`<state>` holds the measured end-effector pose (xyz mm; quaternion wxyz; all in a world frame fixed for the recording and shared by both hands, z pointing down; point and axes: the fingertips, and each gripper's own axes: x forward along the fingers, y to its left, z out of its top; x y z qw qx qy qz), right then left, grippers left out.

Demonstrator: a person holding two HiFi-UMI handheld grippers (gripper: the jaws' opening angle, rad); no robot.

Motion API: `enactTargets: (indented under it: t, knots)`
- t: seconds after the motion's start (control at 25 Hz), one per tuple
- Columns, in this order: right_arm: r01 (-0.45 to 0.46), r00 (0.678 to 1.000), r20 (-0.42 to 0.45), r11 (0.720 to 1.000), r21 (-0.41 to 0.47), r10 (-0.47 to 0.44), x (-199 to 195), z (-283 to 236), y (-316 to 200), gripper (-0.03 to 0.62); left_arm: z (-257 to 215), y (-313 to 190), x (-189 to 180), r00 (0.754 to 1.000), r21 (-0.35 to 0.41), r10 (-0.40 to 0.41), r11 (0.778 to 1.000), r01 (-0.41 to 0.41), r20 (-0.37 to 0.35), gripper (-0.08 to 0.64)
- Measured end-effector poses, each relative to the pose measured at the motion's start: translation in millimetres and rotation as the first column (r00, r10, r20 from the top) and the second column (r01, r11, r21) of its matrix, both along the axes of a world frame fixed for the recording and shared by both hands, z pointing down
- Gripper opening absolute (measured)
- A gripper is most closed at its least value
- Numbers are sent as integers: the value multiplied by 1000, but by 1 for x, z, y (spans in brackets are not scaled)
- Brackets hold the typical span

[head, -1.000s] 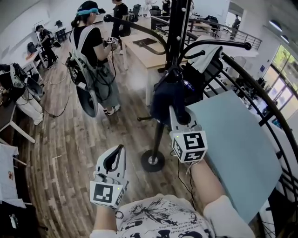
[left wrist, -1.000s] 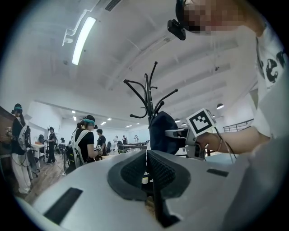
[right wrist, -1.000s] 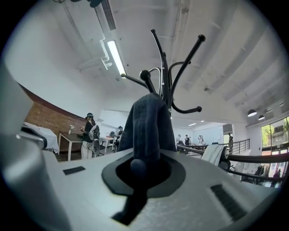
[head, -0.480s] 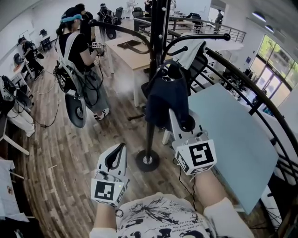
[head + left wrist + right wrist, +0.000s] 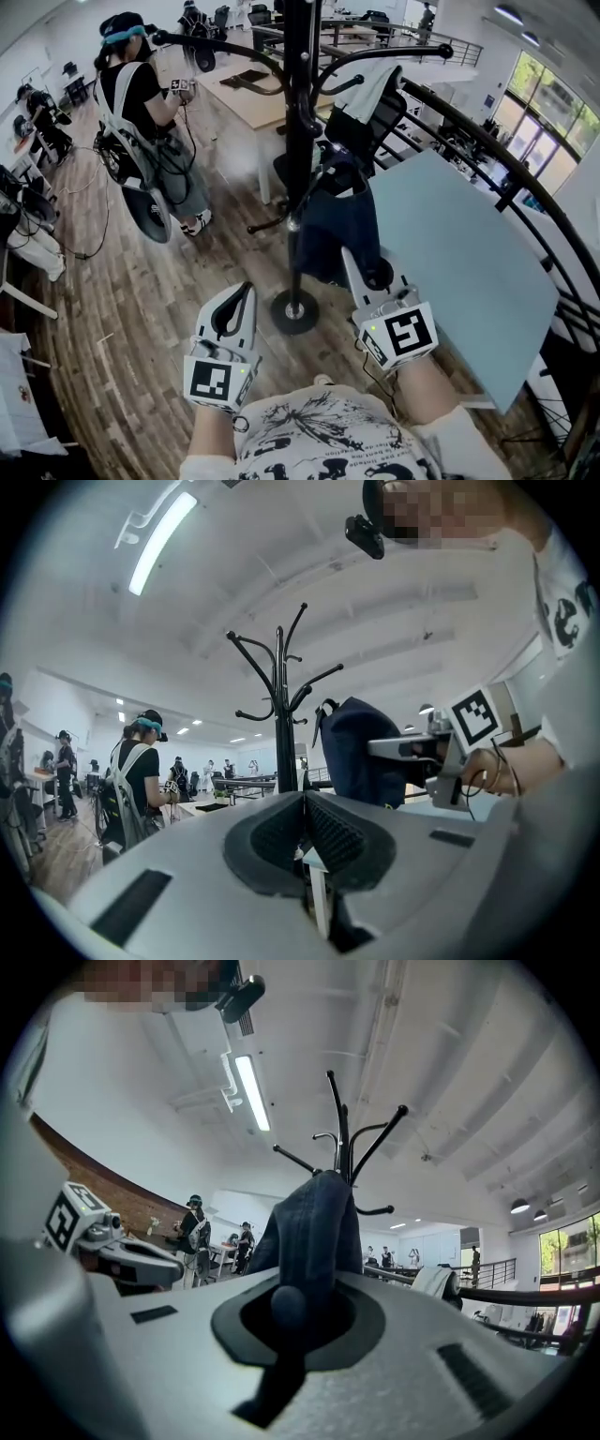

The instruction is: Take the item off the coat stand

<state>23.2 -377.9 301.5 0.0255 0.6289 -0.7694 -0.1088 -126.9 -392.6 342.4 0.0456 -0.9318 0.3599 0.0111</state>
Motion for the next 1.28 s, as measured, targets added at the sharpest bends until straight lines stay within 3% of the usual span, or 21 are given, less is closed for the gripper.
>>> enactTargets:
  t: [0.44,0.92,1.28]
  knots:
    - [-21,999,46,985,-174,29,20,93,13,2,2,-2,8,1000,12,7,1000,-7,9,5]
    - [-46,995,79,986,-159,59,44,86,4,0,-4,-17,27,1000,23,6,1000,-6,12,5]
    - [-48,997,44,985,-167,57,46,88,5,-2,-3,-21,30,1000,15,1,1000,-2,10,5]
